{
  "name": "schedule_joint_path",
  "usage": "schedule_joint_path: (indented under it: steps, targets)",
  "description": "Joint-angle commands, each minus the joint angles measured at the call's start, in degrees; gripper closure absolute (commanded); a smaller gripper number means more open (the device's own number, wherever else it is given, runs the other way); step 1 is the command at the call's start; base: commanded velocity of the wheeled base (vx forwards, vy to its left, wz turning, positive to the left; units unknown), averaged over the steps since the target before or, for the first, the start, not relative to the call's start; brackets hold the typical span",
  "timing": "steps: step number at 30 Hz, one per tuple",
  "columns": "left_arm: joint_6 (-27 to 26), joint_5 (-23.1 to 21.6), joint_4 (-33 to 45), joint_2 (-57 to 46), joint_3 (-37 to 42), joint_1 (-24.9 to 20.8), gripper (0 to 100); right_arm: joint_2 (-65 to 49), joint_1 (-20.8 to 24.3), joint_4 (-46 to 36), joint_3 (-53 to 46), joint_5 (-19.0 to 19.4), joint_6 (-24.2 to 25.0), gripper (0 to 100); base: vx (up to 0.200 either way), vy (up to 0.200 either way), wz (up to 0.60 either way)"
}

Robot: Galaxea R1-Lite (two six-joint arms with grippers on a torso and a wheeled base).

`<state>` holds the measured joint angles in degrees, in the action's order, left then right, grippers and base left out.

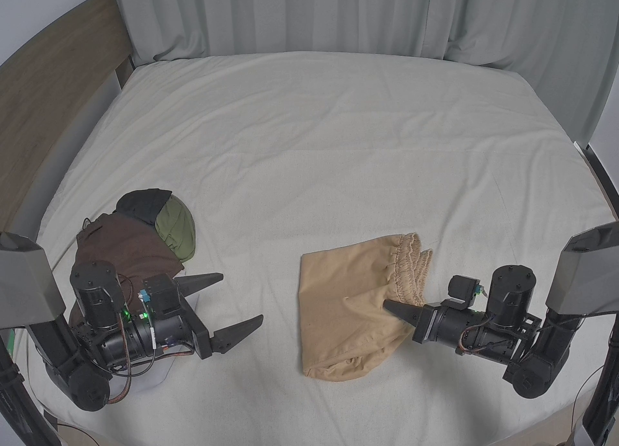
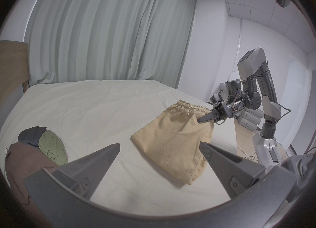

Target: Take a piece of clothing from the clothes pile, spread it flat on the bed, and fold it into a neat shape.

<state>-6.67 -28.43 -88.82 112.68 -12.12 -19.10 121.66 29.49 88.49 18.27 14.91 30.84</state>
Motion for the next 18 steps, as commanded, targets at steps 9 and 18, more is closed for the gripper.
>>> schedule_joint_path:
  steps: [9, 18]
  targets:
    - [-0.1, -0.2, -0.1, -0.4, 0.1, 2.7, 0, -2.8, 0.4, -0.2, 3.3, 1.0, 0.0, 100, 0.0, 0.0, 0.0]
    - [-0.1, -0.1, -0.1, -0.3, 0.0, 2.9, 0, -3.0, -1.9, -0.6, 8.3, 5.5, 1.4, 100, 0.0, 0.0, 0.0]
